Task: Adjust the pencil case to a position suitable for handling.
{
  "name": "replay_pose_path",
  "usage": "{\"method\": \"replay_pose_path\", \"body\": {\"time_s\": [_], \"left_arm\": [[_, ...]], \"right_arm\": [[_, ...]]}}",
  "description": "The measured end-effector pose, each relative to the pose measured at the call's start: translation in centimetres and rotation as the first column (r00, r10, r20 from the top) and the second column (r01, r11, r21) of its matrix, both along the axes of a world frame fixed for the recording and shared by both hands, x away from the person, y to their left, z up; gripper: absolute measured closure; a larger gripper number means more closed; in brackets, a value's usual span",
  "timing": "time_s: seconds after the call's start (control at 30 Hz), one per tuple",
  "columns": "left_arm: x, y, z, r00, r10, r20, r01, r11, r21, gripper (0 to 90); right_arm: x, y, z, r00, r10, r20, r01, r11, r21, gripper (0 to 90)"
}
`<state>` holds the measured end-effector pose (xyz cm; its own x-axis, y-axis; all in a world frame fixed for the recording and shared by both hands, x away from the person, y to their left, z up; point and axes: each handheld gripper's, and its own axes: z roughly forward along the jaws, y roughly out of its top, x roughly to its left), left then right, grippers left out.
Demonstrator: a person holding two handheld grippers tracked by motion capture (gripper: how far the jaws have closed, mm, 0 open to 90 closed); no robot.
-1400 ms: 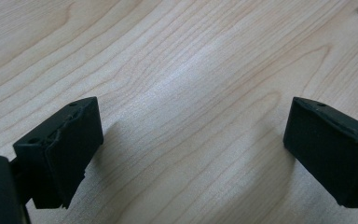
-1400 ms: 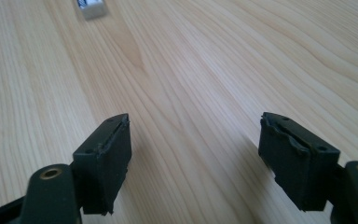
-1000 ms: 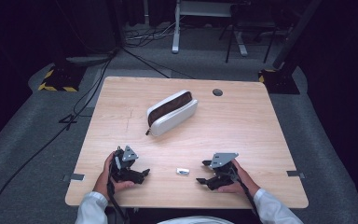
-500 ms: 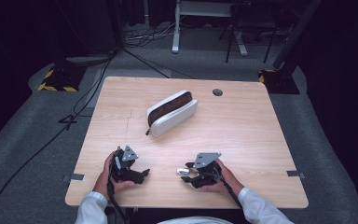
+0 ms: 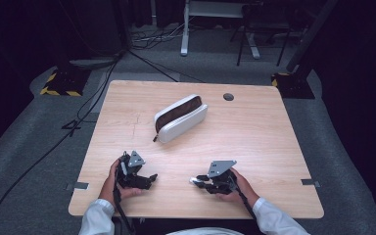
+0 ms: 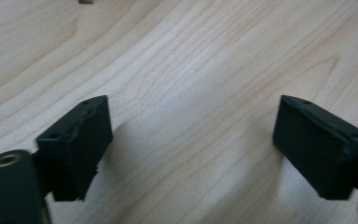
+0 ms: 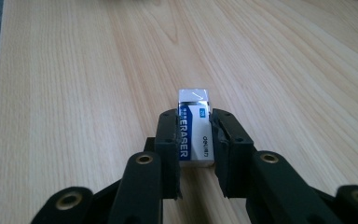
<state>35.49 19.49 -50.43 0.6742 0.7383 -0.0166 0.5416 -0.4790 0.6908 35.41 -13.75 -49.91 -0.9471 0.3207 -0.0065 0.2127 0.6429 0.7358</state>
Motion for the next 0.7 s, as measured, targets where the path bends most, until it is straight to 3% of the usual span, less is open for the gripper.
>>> {"method": "replay_pose_path", "body": {"time_s": [0.1,0.3,0.4,0.47,0.7], "left_arm": [[0.5,-0.5,0.2,0.9998,-0.014,0.011,0.014,0.9998,0.014,16.4],[2.0,-1.6,1.2,0.9984,-0.018,0.054,0.019,0.9997,-0.014,16.8],[3.3,-2.5,2.4,0.9952,-0.006,0.098,0.009,0.9994,-0.034,18.2],[3.9,-3.1,3.3,0.9922,0.007,0.125,0.002,0.9972,-0.074,19.8],[6.0,-4.8,5.3,0.9803,0.021,0.196,-0.002,0.9954,-0.096,23.2]], "right_arm": [[0.0,-1.9,0.0,0.9999,-0.015,-0.002,0.015,1.000,0.001,73.4],[0.1,-6.2,0.0,0.9972,-0.075,-0.003,0.075,0.997,0.006,73.5],[0.1,-8.4,0.0,0.9937,-0.112,-0.013,0.112,0.994,0.015,73.5],[0.1,-10.0,0.0,0.9898,-0.142,-0.015,0.142,0.990,0.019,73.5],[0.1,-15.0,-0.2,0.9700,-0.239,-0.046,0.241,0.969,0.048,73.5]]}}
